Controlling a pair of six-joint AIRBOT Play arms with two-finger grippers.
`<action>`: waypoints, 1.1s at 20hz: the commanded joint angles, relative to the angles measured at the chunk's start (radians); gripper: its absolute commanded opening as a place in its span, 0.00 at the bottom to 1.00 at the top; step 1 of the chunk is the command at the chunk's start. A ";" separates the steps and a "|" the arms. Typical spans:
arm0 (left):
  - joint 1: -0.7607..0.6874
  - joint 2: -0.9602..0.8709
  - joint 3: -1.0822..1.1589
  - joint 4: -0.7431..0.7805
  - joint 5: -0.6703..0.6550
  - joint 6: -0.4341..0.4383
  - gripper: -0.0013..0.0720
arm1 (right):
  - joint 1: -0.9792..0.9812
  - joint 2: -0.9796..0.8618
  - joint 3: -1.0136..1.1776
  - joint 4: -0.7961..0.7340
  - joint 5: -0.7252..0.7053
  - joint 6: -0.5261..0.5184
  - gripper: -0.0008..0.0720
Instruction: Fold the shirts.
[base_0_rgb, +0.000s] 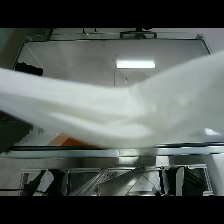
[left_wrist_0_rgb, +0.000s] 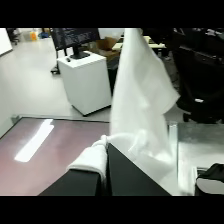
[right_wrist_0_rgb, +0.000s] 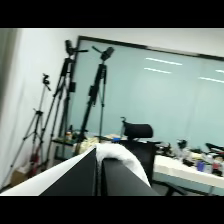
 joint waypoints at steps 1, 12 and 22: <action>0.151 0.024 -0.017 -0.047 -0.024 -0.043 0.05 | -0.044 -0.007 0.001 -0.024 0.029 0.055 0.03; -0.326 -0.324 -0.540 0.420 0.074 0.055 0.04 | 0.123 -0.594 -0.117 -0.101 0.359 0.223 0.03; -0.360 -0.950 -0.380 0.465 0.325 0.129 0.04 | 0.305 -1.220 -0.153 -0.089 -0.017 0.157 0.03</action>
